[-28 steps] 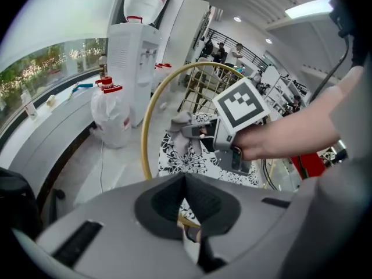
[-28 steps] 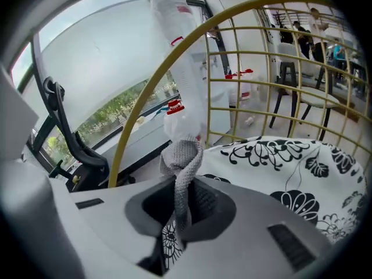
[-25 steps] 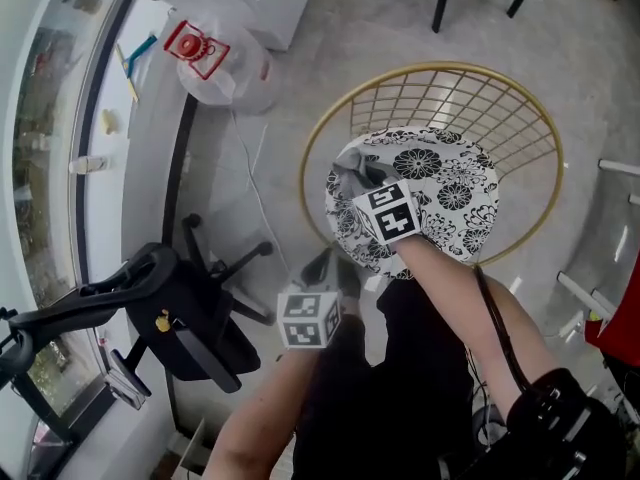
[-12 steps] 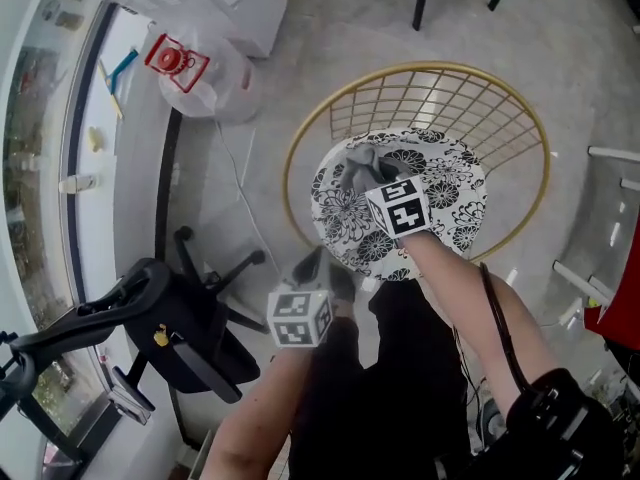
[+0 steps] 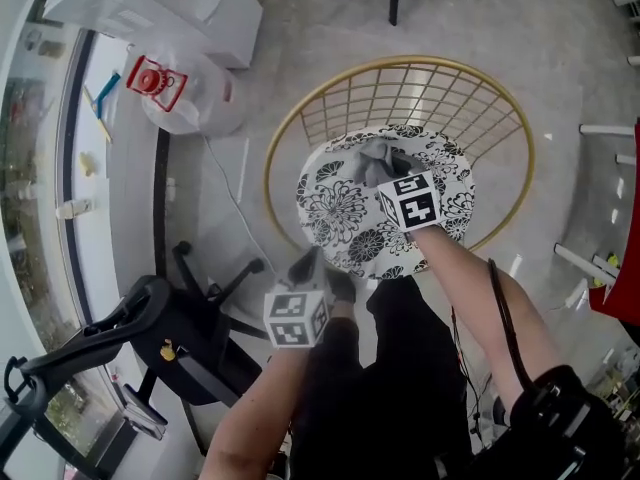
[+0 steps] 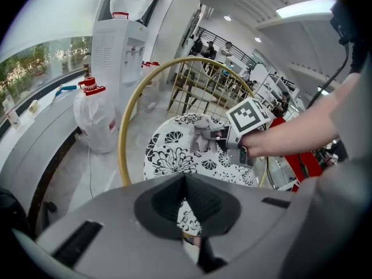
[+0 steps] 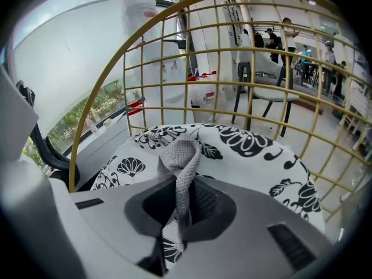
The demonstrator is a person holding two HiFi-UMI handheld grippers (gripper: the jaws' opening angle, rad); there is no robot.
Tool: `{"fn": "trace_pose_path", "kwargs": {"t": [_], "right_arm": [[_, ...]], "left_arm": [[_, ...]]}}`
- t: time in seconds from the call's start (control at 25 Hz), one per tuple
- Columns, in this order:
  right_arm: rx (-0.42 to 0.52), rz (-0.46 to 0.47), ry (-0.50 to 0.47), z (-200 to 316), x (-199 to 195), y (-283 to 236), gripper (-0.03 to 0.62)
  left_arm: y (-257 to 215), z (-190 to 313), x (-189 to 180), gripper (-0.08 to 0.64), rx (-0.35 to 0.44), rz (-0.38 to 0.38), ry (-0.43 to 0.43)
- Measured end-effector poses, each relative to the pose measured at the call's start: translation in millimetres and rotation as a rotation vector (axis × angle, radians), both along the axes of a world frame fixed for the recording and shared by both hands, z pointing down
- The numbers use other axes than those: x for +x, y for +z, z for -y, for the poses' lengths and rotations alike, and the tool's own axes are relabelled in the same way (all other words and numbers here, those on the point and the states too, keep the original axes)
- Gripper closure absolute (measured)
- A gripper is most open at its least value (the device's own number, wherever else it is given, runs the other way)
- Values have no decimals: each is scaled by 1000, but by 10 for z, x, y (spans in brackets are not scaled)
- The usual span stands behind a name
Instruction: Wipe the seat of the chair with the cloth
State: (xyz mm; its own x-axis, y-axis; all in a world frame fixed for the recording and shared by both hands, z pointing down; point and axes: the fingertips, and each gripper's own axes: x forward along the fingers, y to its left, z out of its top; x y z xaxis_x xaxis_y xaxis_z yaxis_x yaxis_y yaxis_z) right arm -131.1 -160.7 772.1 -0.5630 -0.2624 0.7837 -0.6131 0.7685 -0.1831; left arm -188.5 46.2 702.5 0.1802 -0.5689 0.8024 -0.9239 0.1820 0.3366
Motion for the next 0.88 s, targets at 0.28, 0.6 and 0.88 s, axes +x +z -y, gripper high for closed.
{"fn": "trace_pose_path", "kwargs": {"t": [0.28,0.6,0.88], "right_arm": [[21,-33,87,265,454,-24,565],[51,-88,189,475,1046,-89,565],[133,-193,243,655,1563,-244,565]], "left_arm": [[-26,153,183,552,11,-8,52],[-90,400,415,552,35,-10,126],[-233,541,528,552,56,9,177]]}}
